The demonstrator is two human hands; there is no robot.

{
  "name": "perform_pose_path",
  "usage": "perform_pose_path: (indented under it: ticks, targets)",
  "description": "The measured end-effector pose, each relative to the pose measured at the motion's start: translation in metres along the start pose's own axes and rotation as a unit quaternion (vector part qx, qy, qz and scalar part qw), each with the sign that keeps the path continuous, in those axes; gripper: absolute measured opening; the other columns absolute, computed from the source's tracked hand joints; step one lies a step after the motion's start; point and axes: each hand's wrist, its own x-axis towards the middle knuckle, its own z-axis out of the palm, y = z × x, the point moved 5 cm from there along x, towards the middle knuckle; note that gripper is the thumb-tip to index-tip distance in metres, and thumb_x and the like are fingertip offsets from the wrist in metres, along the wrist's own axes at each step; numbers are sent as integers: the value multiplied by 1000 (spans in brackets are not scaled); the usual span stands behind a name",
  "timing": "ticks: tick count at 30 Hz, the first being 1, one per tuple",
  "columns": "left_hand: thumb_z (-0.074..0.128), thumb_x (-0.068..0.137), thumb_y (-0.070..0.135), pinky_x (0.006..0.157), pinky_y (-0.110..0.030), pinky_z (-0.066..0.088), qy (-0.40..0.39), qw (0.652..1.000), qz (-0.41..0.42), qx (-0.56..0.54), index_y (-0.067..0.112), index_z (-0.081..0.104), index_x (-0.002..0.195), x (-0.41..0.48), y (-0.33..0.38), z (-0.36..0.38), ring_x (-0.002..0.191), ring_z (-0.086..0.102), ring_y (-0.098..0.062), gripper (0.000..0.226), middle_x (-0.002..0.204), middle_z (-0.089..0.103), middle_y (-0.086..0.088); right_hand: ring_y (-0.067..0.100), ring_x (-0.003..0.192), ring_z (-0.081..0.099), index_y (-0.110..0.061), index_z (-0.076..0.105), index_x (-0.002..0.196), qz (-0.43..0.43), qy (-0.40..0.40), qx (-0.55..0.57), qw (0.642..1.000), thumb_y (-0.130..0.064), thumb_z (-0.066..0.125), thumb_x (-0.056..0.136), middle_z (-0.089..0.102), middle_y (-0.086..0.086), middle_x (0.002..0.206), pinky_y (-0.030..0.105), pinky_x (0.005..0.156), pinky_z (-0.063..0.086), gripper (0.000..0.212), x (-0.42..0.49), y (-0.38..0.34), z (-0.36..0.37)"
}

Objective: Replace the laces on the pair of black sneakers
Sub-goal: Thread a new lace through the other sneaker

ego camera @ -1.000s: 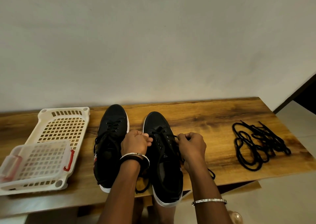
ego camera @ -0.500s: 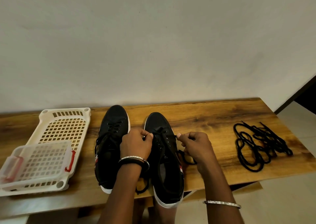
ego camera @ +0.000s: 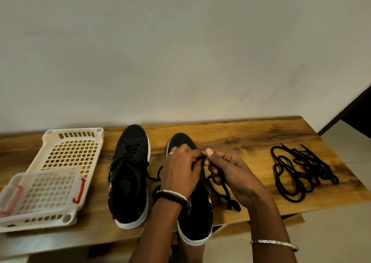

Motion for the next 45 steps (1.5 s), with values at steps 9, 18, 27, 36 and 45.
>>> perform_pose_path:
  ticks: [9,18,27,36,45]
  targets:
    - [67,92,23,75,-24,55,111,931,-248,-242,20,73,95,-6,-42,-4,73,67,1,7,69,72,10,3,41,34,-14,64,85,-108,36,430,896,-30,46,101,39,-10,57,17,41,31,28,-19,-21,-49]
    - [72,85,22,80,-20,45,66,978,25,-198,43,65,119,5,0,-15,98,51,-2,40,105,52,16,4,33,27,-7,70,85,-40,-11,236,971,-27,55,99,35,-4,47,19,35,22,29,-3,-9,-14]
    - [73,87,25,68,-25,53,218,952,-132,-171,26,78,99,-2,-36,-39,75,63,-5,13,82,65,13,2,30,28,-9,63,80,-19,-45,324,945,-29,52,100,33,-8,45,17,34,22,30,-7,-7,-16]
    - [67,92,18,65,-24,56,211,819,-331,-418,17,73,96,-12,-71,-34,57,66,-8,7,74,75,4,8,52,51,-7,68,109,-122,-69,668,731,-28,43,110,57,-5,65,23,52,45,32,0,1,-51]
    - [44,102,-1,104,-20,44,-70,861,-20,-503,23,44,145,3,-22,-28,132,50,-5,49,137,60,5,8,53,26,-26,69,77,-60,174,445,877,-59,57,90,31,-10,60,23,51,29,37,5,3,-33]
